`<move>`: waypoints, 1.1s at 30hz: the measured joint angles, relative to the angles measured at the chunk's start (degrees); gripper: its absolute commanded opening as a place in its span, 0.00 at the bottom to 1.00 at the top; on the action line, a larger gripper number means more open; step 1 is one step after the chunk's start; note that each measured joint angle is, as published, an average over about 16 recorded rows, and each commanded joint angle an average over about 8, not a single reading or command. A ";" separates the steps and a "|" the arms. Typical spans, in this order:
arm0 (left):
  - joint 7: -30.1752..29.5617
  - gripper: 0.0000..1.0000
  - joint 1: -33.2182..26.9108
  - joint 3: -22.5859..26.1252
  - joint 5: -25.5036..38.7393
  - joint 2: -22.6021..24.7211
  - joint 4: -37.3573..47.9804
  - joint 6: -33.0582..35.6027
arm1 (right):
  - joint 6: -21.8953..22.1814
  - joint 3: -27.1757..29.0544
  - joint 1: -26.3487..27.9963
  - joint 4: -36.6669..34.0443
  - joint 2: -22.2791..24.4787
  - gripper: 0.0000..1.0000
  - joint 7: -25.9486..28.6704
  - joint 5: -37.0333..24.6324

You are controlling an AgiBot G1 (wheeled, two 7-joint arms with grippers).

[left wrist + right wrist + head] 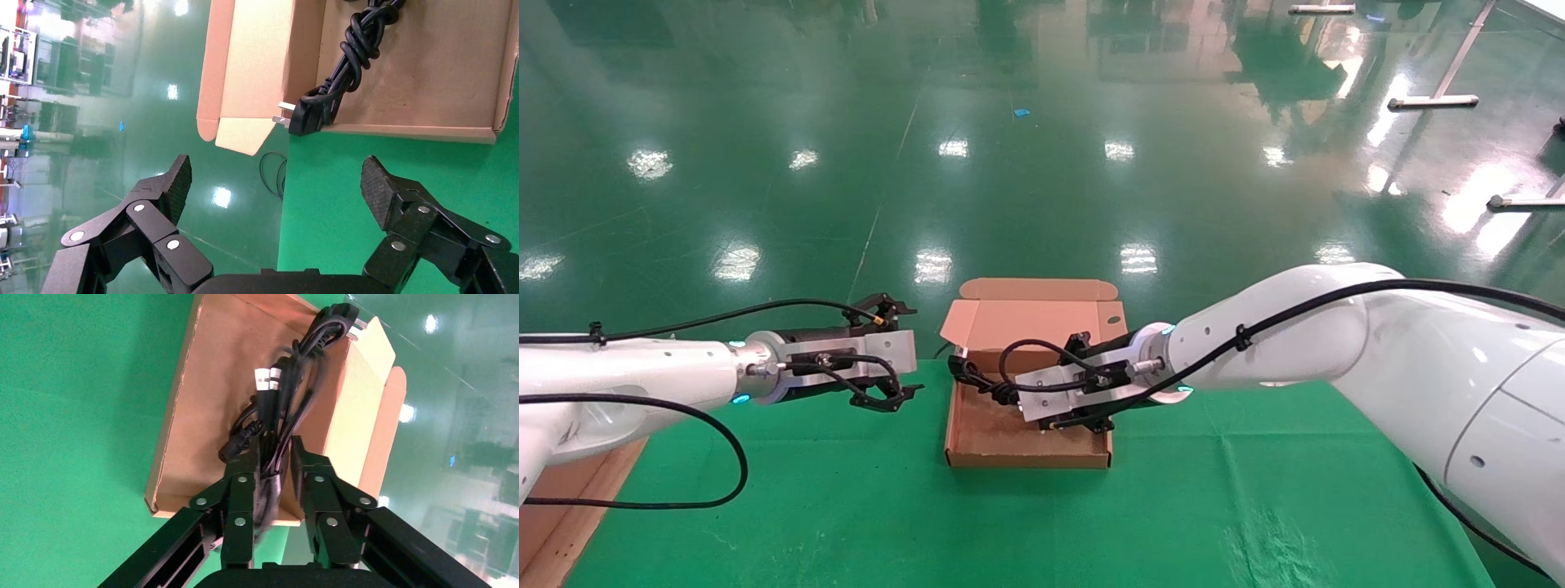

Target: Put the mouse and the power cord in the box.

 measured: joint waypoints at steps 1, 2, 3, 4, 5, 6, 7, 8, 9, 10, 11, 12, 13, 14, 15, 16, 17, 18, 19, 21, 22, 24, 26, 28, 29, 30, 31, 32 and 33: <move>0.00 1.00 0.00 0.00 0.00 0.00 0.00 0.00 | -0.04 0.01 0.00 0.01 0.00 1.00 0.00 0.01; 0.00 1.00 0.00 0.00 0.00 0.00 -0.01 0.00 | -0.09 0.02 0.02 0.03 0.00 1.00 0.00 0.02; -0.01 1.00 0.00 0.00 0.00 0.00 -0.01 0.00 | -0.15 0.04 0.02 0.05 0.01 1.00 0.00 0.04; -0.01 1.00 -0.01 0.01 0.00 0.00 -0.01 -0.01 | -0.22 0.08 0.01 0.09 0.04 1.00 0.00 0.07; -0.01 1.00 -0.01 0.01 0.00 0.00 -0.01 -0.01 | -0.30 0.15 -0.01 0.13 0.07 1.00 0.02 0.11; -0.01 1.00 -0.01 0.01 0.00 0.00 -0.01 -0.01 | -0.39 0.23 -0.05 0.19 0.12 1.00 0.03 0.16; -0.06 1.00 0.02 -0.02 -0.01 -0.02 -0.06 0.01 | -0.51 0.39 -0.12 0.28 0.21 1.00 0.07 0.25; -0.16 1.00 0.07 -0.08 -0.04 -0.08 -0.18 0.07 | -0.68 0.61 -0.23 0.40 0.34 1.00 0.11 0.38; -0.33 1.00 0.16 -0.18 -0.09 -0.17 -0.36 0.17 | -0.88 0.90 -0.39 0.56 0.51 1.00 0.18 0.54; -0.58 1.00 0.28 -0.33 -0.16 -0.31 -0.64 0.32 | -1.13 1.28 -0.59 0.76 0.74 1.00 0.26 0.74; -0.89 1.00 0.45 -0.52 -0.25 -0.48 -0.99 0.50 | -1.42 1.72 -0.84 1.00 1.01 1.00 0.37 0.99; -1.27 1.00 0.64 -0.75 -0.36 -0.69 -1.40 0.72 | -1.75 2.24 -1.12 1.27 1.32 1.00 0.48 1.26; -1.70 1.00 0.86 -1.01 -0.48 -0.93 -1.89 0.97 | -2.12 2.82 -1.45 1.58 1.66 1.00 0.61 1.57; -2.21 1.00 1.13 -1.32 -0.63 -1.22 -2.46 1.28 | -2.54 3.49 -1.82 1.93 2.07 1.00 0.77 1.93; -2.79 1.00 1.42 -1.67 -0.79 -1.54 -3.10 1.62 | -3.00 4.23 -2.24 2.32 2.51 1.00 0.93 2.33; -3.43 1.00 1.75 -2.06 -0.98 -1.89 -3.81 2.00 | -3.49 5.03 -2.70 2.74 2.99 1.00 1.12 2.76; -4.14 1.00 2.12 -2.50 -1.18 -2.29 -4.61 2.42 | -4.05 5.93 -3.21 3.21 3.53 1.00 1.32 3.23; -4.92 1.00 2.53 -2.98 -1.41 -2.73 -5.47 2.88 | -4.63 6.89 -3.77 3.71 4.11 1.00 1.54 3.74; -5.76 1.00 2.96 -3.50 -1.65 -3.20 -6.41 3.38 | -5.25 7.91 -4.35 4.25 4.72 1.00 1.77 4.28; -7.67 1.00 3.95 -4.66 -2.20 -4.27 -8.54 4.52 | -6.60 10.13 -5.63 5.41 6.05 1.00 2.28 5.46; -8.72 1.00 4.49 -5.31 -2.50 -4.85 -9.70 5.14 | -7.32 11.31 -6.31 6.02 6.76 1.00 2.55 6.09; -10.89 1.00 5.62 -6.64 -3.12 -6.07 -12.13 6.44 | -8.78 13.73 -7.69 7.28 8.21 1.00 3.10 7.37; -13.06 1.00 6.74 -7.97 -3.75 -7.28 -14.55 7.73 | -10.24 16.13 -9.07 8.54 9.65 1.00 3.65 8.65; -15.23 1.00 7.86 -9.29 -4.37 -8.49 -16.96 9.02 | -11.70 18.54 -10.45 9.79 11.09 1.00 4.20 9.93; -16.33 1.00 8.43 -9.97 -4.69 -9.11 -18.19 9.68 | -12.45 19.76 -11.15 10.43 11.83 1.00 4.48 10.58; -17.42 1.00 9.00 -10.64 -5.00 -9.71 -19.40 10.32 | -13.18 20.97 -11.84 11.06 12.55 1.00 4.75 11.21; -18.50 1.00 9.56 -11.30 -5.31 -10.32 -20.61 10.97 | -13.91 22.17 -12.53 11.69 13.27 1.00 5.03 11.85; -19.61 1.00 10.13 -11.98 -5.63 -10.94 -21.85 11.63 | -14.66 23.40 -13.24 12.33 14.01 1.00 5.31 12.51; -20.70 1.00 10.69 -12.64 -5.95 -11.55 -23.06 12.28 | -15.39 24.60 -13.93 12.95 14.73 1.00 5.59 13.15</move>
